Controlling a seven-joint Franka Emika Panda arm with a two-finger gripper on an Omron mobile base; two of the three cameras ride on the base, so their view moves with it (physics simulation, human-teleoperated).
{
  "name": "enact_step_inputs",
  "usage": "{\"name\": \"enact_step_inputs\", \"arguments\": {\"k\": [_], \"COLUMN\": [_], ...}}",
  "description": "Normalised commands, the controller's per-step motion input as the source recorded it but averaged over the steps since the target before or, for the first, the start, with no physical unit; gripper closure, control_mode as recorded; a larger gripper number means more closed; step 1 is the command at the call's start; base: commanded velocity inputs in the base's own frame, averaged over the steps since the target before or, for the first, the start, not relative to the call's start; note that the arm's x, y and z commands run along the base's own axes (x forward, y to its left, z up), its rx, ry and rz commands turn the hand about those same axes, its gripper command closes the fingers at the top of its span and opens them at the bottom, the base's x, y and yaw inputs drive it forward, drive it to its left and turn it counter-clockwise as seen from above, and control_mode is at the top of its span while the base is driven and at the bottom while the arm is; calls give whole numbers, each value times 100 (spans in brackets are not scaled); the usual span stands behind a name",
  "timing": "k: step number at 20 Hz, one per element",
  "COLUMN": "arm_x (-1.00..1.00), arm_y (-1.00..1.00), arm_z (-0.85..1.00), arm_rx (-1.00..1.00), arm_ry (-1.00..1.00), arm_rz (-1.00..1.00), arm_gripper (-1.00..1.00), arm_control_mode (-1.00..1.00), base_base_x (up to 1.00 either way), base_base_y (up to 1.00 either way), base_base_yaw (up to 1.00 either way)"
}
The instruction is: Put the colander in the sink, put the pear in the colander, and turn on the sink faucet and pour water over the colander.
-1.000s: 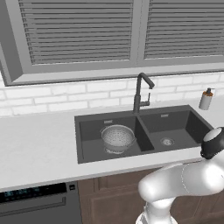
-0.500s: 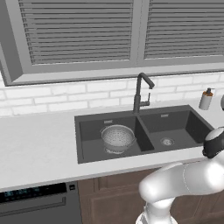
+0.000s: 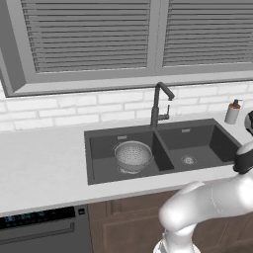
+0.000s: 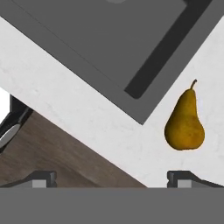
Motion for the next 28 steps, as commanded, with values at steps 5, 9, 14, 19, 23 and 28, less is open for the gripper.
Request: {"name": "enact_step_inputs", "arguments": {"k": [5, 9, 14, 19, 23, 28], "arm_x": [30, 8, 8, 6, 2, 0], "arm_y": [-30, -38, -27, -16, -1, 0], "arm_z": [0, -4, -19, -25, -25, -30], "arm_rx": [0, 0, 0, 0, 0, 0], "arm_ry": [4, 10, 2, 0, -4, -2], "arm_rz": [0, 0, 0, 0, 0, 0], "arm_gripper": [-100, -100, -100, -100, -100, -100], "arm_control_mode": [-100, -100, -100, -100, -100, -100], "base_base_x": [0, 0, 0, 0, 0, 0], "base_base_y": [0, 0, 0, 0, 0, 0], "base_base_yaw": [0, 0, 0, 0, 0, 0]}}
